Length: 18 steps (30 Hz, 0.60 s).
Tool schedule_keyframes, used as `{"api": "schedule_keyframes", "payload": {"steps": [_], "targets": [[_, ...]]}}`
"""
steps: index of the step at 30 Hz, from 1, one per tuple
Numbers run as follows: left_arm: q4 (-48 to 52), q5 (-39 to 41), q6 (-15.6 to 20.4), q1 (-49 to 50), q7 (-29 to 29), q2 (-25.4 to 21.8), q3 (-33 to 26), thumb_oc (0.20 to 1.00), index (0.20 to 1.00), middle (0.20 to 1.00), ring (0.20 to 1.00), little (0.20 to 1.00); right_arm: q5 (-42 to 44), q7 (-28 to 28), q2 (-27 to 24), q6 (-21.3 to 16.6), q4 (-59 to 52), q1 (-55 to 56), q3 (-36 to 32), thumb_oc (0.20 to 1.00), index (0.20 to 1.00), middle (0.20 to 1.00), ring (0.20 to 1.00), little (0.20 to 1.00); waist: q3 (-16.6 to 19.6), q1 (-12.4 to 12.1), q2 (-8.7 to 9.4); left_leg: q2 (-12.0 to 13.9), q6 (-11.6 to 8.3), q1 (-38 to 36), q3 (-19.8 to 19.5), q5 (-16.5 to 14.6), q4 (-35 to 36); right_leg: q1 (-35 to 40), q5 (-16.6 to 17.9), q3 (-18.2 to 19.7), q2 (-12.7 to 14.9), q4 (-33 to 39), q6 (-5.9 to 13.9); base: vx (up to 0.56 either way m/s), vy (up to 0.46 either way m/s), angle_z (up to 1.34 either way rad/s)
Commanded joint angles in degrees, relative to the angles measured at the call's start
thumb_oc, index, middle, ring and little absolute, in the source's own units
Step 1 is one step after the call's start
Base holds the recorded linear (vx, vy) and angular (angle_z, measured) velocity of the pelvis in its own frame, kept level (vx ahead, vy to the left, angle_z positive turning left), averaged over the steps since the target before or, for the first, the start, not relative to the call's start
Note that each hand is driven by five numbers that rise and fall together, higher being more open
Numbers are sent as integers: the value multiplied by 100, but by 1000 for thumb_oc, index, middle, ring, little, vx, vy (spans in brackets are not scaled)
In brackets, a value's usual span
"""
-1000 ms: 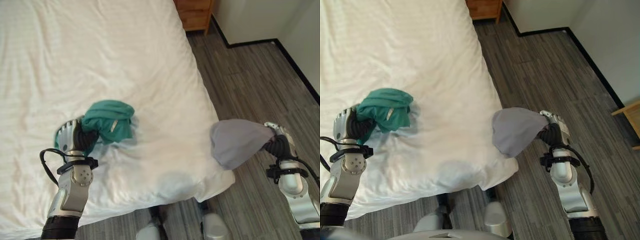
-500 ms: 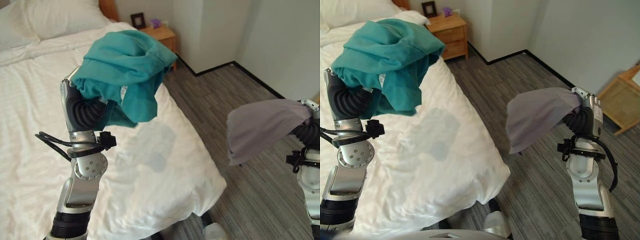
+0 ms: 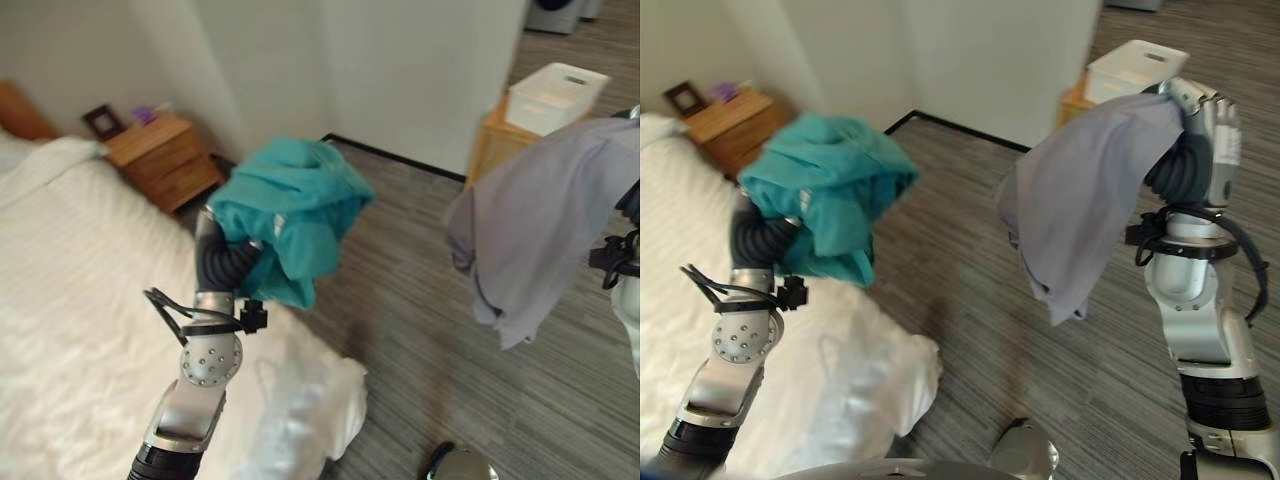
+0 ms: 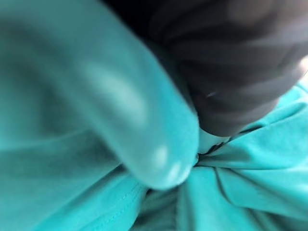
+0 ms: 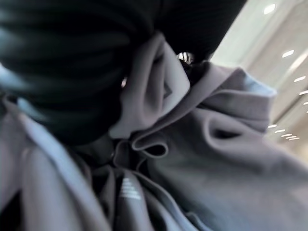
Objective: Pick up bed clothes into laundry basket.
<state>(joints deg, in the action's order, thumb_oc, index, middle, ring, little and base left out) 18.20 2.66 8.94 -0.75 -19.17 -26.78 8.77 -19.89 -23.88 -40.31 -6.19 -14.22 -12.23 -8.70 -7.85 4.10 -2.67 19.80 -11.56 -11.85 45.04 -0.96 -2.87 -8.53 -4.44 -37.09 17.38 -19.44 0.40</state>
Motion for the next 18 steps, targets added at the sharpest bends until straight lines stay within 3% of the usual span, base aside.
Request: {"api": "schedule_keyframes", "payload": {"steps": [1,2,4,5,6,7,9,10,12,14,17,18], "targets": [[372,721,336,-297,446,206,160,200,200,200,200,200,140,-62,-66,-231,-485,-331,-55,200,200,200,200,200,224,181,75,293,-98,275,18,1188,622,1265,958,90,665,1751,1316,38,-337,-72],[246,1017,346,-289,607,291,343,200,200,200,200,200,141,-21,-115,-244,-530,-303,-10,200,200,200,200,200,228,267,17,507,-207,214,74,1321,557,1234,841,185,483,1868,1267,37,-262,-73],[169,1279,333,-275,767,386,601,200,200,200,200,200,147,54,-147,-260,-568,-413,136,200,200,200,200,200,175,348,-115,678,-272,144,57,1427,355,1244,649,369,213,2064,1154,86,-309,-75],[87,1444,338,-345,805,453,702,200,200,200,200,200,140,37,-198,-258,-491,-582,315,200,200,200,200,200,60,314,-216,869,-310,183,-115,1537,-33,1281,508,564,-43,2186,1030,170,-339,-66],[-29,1565,341,-399,777,497,783,200,200,200,200,200,149,24,-217,-246,-438,-721,470,200,200,200,200,200,-57,246,-264,946,-302,305,-539,1626,-519,1305,375,706,-219,2227,929,227,-507,-91],[-91,1802,368,-423,779,583,877,200,200,200,200,200,111,48,-271,-197,-300,-914,731,200,200,200,200,200,-229,110,-221,590,5,751,-1786,1354,-1521,1235,271,1001,-446,2201,684,232,-536,-135],[-123,1979,376,-344,838,588,929,200,200,200,200,200,164,76,-217,-159,-133,-1059,972,200,200,200,200,200,-301,-81,-10,-94,243,1182,-2878,852,-2479,1235,204,1585,-563,2282,547,208,-463,-162],[-79,2018,364,-314,893,560,927,200,200,200,200,200,184,94,-183,-140,-115,-1083,1027,200,200,200,200,200,-332,-133,53,-316,302,1418,-3112,678,-2849,1262,152,1746,-617,2308,513,208,-316,-126],[58,2081,352,-136,1001,505,910,200,200,200,200,200,261,136,-98,-122,-70,-1081,1093,200,200,200,200,200,-399,-324,155,-768,429,1971,-3371,357,-3311,1385,68,2063,-679,2355,498,231,-193,-111],[116,2167,332,-12,1064,524,944,200,200,200,200,200,302,166,-89,-157,-83,-1038,1162,200,200,200,200,200,-488,-518,177,-1035,532,2422,-3348,64,-3027,1614,-43,2230,-768,2389,518,300,-98,-76],[106,2285,278,41,1102,543,956,200,200,200,200,200,293,197,-79,-168,-130,-891,1173,200,200,200,200,200,-425,-713,135,-1215,670,2778,-3004,199,-1699,1869,-231,2342,-973,2444,612,394,-17,-60],[95,2308,247,51,1083,544,982,200,200,200,200,200,267,206,-70,-161,-135,-878,1194,200,200,200,200,200,-368,-811,87,-1278,642,2797,-2897,429,-1032,1985,-336,2380,-1050,2444,662,355,28,-58]]}}
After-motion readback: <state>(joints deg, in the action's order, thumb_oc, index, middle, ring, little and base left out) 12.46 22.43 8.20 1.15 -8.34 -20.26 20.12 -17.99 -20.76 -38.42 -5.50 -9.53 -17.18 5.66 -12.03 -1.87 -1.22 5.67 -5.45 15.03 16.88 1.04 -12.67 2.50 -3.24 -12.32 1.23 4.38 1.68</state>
